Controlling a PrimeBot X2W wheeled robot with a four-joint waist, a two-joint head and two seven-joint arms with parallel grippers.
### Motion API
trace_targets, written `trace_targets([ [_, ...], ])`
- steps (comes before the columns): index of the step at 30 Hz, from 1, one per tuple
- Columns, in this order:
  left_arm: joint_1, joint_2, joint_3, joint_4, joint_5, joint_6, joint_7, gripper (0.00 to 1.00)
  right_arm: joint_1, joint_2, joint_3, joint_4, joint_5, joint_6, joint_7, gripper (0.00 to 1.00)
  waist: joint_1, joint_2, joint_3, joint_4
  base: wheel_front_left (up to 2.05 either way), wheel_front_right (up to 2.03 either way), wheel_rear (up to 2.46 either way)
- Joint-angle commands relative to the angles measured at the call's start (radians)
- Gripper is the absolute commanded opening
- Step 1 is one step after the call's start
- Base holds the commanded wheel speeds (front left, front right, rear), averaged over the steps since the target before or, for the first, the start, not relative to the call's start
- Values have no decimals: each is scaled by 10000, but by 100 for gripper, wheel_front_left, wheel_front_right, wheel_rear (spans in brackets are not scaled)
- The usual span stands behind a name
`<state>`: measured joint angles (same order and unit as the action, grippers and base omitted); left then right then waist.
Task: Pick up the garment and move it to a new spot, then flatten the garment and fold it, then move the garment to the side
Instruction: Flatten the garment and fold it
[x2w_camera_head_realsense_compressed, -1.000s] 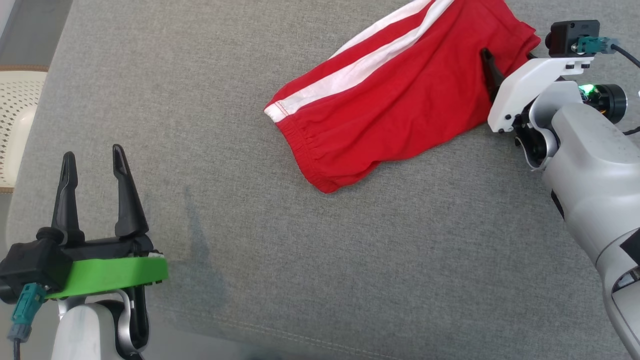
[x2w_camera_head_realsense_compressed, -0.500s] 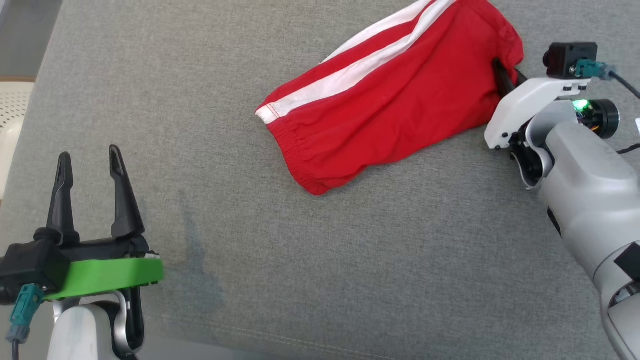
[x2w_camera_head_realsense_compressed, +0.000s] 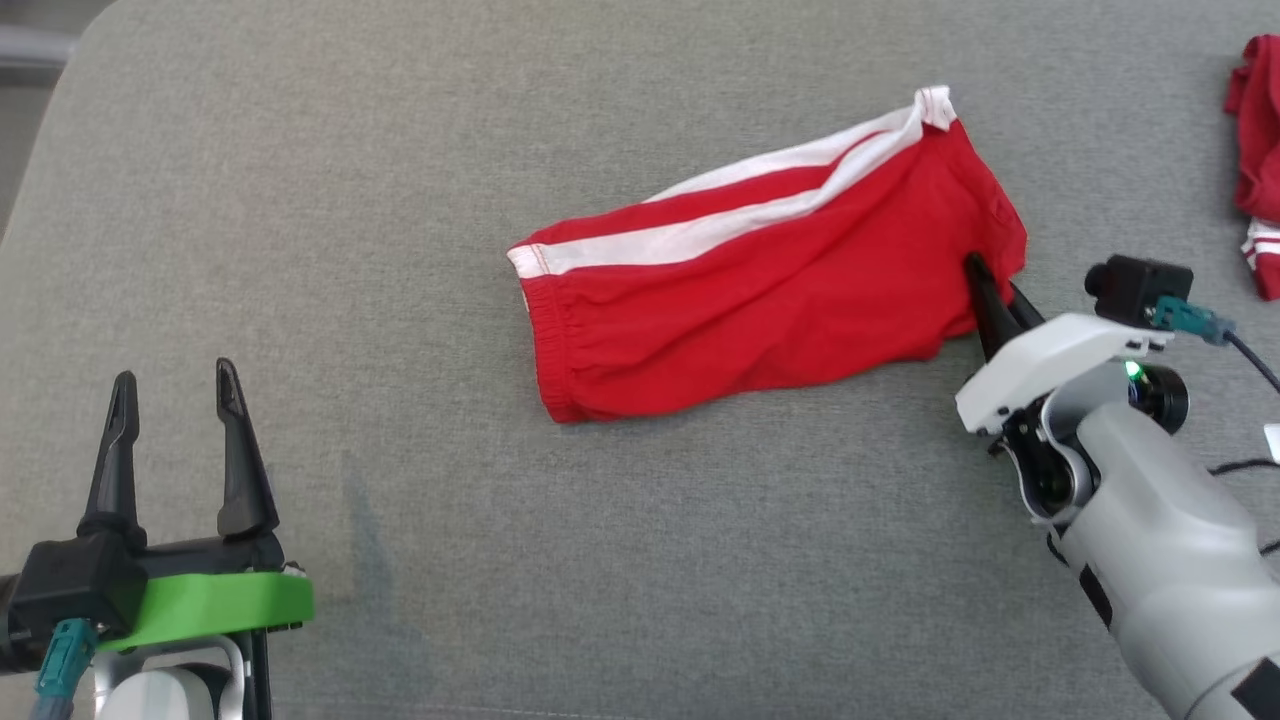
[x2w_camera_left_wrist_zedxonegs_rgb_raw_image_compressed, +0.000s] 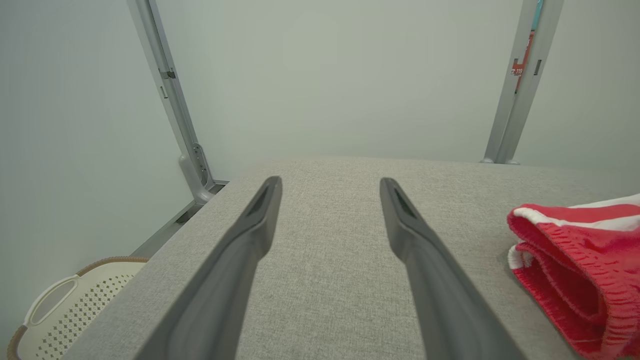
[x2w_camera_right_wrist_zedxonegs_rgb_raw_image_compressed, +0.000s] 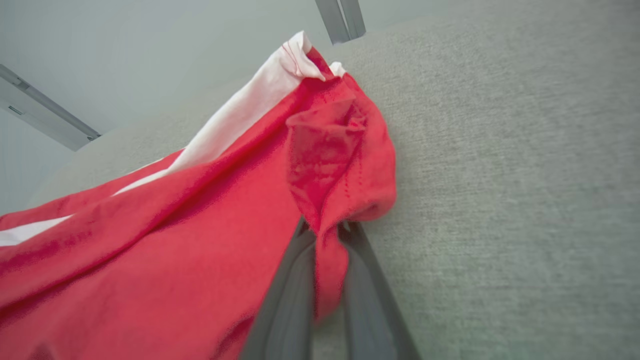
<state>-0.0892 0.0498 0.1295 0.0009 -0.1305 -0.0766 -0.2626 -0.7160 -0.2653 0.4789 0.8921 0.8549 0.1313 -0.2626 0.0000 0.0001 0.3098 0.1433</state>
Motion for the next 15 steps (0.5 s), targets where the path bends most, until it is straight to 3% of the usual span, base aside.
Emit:
trace_targets([
  [1,256,19,93,-23,86,-18,-18,100,570,-52,-333,-330,-143,-12,-17,0,0,-1,-533,-574,0,0,0],
  [6,468,21,229,-34,353,-101,-18,100,2394,60,-1832,-1648,-326,-12,-19,0,0,-1,-750,-912,0,0,0],
  [15,671,21,302,36,503,-167,-18,100,4563,459,-3620,-3149,-1030,-12,-21,0,0,-1,-918,-1309,0,0,0],
])
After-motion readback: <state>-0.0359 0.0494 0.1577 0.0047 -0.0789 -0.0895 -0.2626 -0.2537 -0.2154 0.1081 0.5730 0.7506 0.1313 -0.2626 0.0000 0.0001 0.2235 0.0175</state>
